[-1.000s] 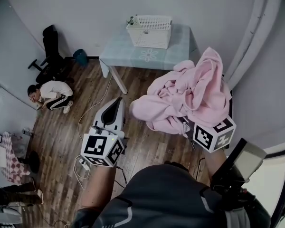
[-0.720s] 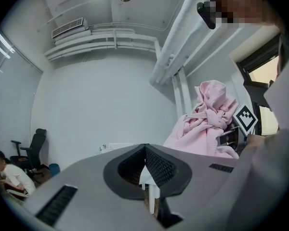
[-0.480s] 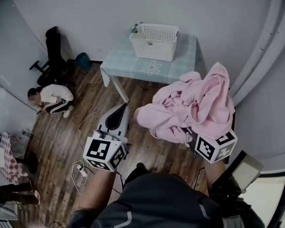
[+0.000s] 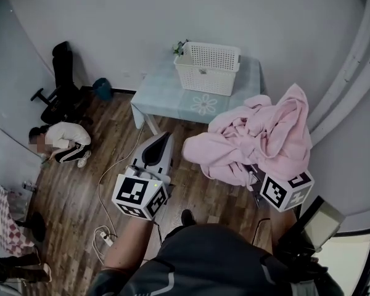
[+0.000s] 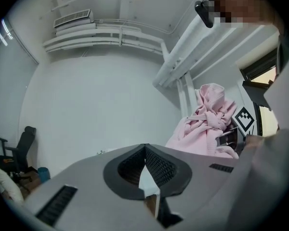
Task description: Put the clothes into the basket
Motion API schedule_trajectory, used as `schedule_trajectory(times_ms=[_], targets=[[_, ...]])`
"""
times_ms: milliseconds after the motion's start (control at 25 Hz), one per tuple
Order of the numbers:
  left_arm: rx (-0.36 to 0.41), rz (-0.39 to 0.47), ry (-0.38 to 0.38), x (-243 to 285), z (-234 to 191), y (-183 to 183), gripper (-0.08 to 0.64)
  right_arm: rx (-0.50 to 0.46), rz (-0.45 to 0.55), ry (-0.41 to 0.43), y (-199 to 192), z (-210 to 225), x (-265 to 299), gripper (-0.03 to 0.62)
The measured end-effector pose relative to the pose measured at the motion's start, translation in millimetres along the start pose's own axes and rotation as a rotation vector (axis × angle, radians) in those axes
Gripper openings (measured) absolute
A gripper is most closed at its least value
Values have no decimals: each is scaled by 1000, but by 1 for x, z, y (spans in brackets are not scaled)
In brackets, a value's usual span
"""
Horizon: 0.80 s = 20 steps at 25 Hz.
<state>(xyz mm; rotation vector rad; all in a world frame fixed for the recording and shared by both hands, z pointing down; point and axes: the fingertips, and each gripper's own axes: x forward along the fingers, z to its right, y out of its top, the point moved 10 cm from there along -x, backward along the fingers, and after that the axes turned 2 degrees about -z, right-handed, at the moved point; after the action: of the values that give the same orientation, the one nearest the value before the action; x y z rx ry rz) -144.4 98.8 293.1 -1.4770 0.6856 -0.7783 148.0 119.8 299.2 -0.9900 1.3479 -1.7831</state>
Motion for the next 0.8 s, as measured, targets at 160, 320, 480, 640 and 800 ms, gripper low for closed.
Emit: schedule_trajectory(times_ms=[160,320,480,640,800], targets=[[-8,9,-29,16,-41,1,9,3,11,-29,8,-5,36,318],[-25,13,-65,18,-44,0,9,-14,13,-73,8,-10,32,318],[-15,18,-101,18,-45,1,9,5,28,-98,12,-15,28,318],[-28,10,-117,33,-88,-7,9,6,8,-132,12,-19,69,318],[-36,21,-117,52,-134,-10,9,-4,10,-134,19,-22,116,317]])
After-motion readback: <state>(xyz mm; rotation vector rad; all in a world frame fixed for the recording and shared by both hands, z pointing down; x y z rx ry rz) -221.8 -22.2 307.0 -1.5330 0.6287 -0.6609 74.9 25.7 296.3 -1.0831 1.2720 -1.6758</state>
